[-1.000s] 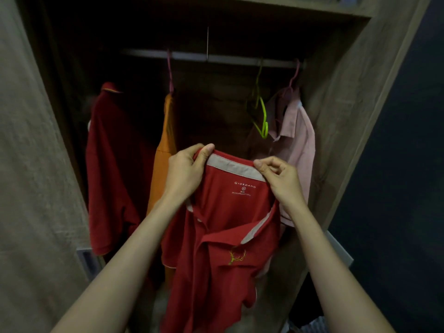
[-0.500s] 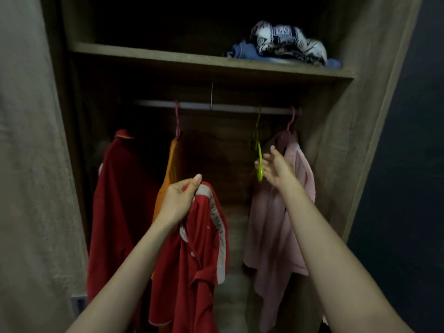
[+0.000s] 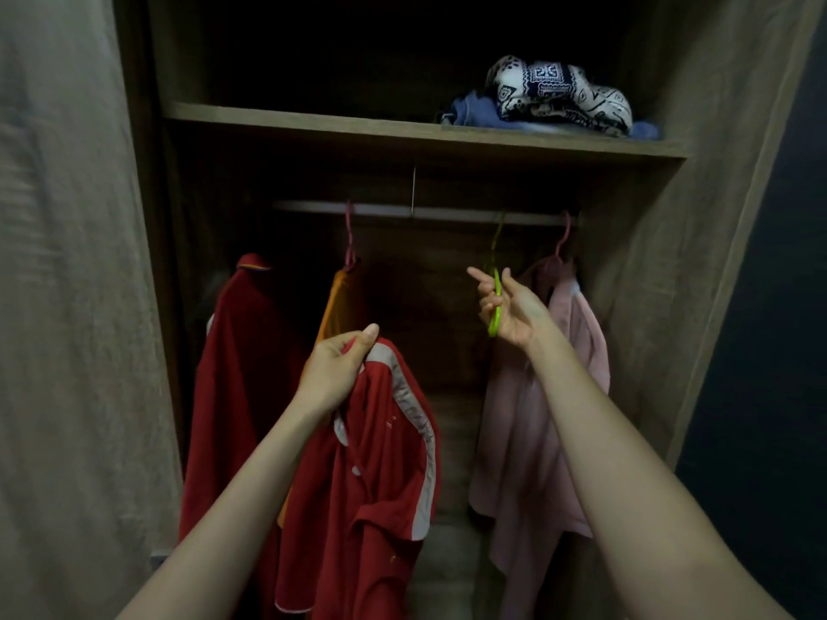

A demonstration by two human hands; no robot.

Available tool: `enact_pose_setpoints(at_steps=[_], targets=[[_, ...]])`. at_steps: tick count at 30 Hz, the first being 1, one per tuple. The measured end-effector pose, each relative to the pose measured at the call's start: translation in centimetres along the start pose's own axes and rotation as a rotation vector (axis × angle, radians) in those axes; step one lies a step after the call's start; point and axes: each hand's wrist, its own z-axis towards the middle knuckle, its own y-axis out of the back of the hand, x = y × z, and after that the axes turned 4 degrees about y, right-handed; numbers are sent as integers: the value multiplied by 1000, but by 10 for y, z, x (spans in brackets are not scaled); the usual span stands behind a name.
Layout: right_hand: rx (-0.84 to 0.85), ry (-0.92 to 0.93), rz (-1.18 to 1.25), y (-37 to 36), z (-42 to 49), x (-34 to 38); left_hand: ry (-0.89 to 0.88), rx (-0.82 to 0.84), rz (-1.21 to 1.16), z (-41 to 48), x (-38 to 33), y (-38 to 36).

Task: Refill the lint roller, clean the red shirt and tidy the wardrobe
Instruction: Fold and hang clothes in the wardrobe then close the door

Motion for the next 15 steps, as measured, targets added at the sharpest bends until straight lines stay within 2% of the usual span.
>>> enact_pose_setpoints(at_steps=[4,10,15], targets=[[5,43,-134,-7,-3,6,9,0,25,7,0,0],[65,136,-191,-11,-20,7,-26,19,-78,8,-10,-7],[90,107,-205,-1,-77,-25,-33,13,-93,10,-6,-9]])
